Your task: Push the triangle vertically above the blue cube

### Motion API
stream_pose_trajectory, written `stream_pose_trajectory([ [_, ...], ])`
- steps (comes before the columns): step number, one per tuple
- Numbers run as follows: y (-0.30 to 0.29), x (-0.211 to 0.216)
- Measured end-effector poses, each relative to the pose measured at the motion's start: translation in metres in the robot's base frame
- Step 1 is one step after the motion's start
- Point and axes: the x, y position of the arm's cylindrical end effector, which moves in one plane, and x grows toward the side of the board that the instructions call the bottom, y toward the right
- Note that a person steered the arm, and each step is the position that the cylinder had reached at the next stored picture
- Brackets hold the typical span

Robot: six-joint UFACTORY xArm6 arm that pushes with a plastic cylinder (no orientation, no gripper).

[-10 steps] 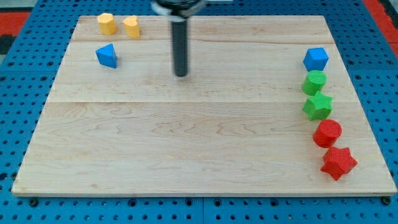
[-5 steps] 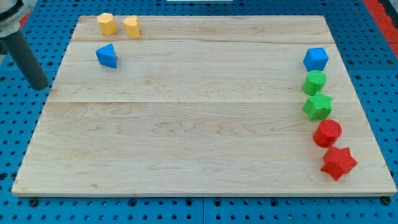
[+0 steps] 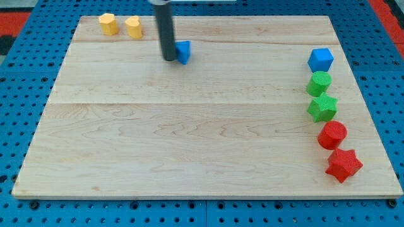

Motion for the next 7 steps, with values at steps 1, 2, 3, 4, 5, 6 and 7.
stream_pose_trajectory([
  [1,0.054,-0.014],
  [2,0.082,-0.035],
  [3,0.062,-0.057],
  [4,0.053,-0.062],
  [5,0.082,-0.067],
  [6,0.121,-0.071],
  [7,0.158,-0.071],
])
